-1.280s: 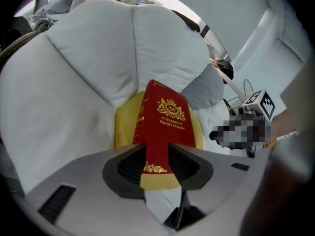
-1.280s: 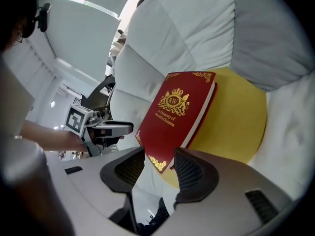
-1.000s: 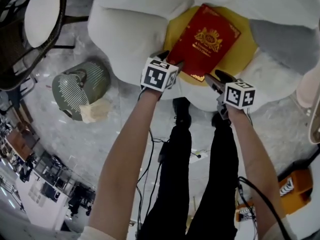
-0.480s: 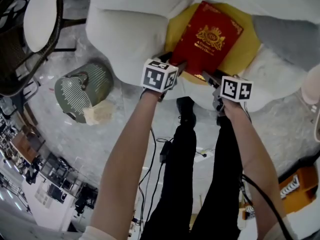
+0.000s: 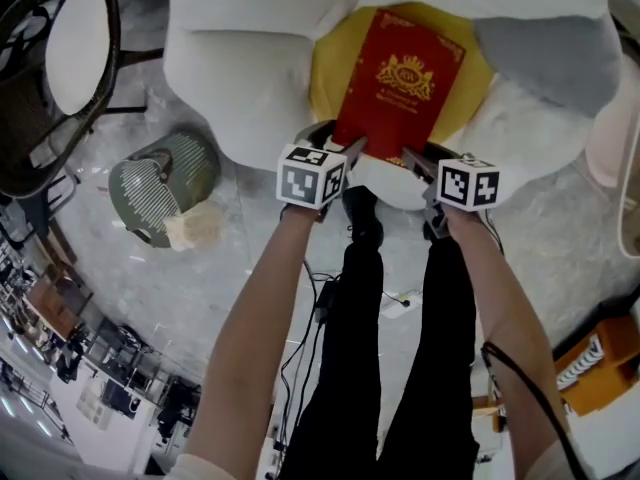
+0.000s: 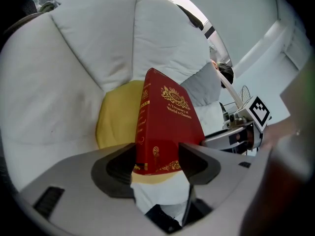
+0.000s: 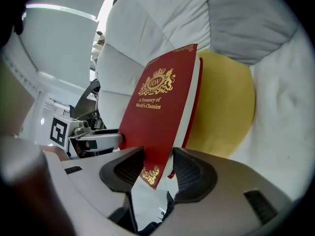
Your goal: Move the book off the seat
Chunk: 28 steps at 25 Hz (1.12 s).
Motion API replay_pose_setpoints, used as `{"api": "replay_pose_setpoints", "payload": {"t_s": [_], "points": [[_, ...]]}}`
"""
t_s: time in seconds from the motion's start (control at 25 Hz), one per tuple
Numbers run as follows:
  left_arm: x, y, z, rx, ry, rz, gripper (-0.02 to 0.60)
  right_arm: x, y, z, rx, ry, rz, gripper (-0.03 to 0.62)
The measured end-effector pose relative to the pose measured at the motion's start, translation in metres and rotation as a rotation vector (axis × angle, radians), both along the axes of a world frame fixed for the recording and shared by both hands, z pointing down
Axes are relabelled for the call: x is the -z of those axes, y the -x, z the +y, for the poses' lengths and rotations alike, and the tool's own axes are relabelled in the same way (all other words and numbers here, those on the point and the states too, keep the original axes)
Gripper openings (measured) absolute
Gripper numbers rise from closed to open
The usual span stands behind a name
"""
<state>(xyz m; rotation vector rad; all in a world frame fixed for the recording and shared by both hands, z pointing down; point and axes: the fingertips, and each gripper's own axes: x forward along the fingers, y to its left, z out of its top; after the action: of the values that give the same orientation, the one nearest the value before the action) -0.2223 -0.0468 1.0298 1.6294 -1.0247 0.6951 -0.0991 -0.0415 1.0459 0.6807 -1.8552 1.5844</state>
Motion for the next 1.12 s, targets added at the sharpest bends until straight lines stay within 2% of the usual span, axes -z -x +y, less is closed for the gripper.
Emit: {"api": "replay_pose_setpoints", "payload": {"t_s": [0.28, 0.48, 0.68, 1.12], "points": [[0.027, -0.004, -0.003, 0.037, -0.049, 0.014, 0.273, 0.029, -0.004, -0.01, 0.003, -0.069, 0.009, 0.201], [0.071, -0.038, -0.023, 0.004, -0.1, 0.0, 0.273, 0.07, -0.036, -0.029, -0.011, -0.116, 0.017, 0.201], [0.097, -0.053, -0.032, -0.028, -0.13, -0.005, 0.273, 0.096, -0.051, -0.035, -0.042, -0.143, 0.026, 0.201], [0.163, -0.118, -0.048, -0.065, -0.15, 0.002, 0.273, 0.161, -0.116, -0.047, -0.107, -0.165, 0.029, 0.201]]}}
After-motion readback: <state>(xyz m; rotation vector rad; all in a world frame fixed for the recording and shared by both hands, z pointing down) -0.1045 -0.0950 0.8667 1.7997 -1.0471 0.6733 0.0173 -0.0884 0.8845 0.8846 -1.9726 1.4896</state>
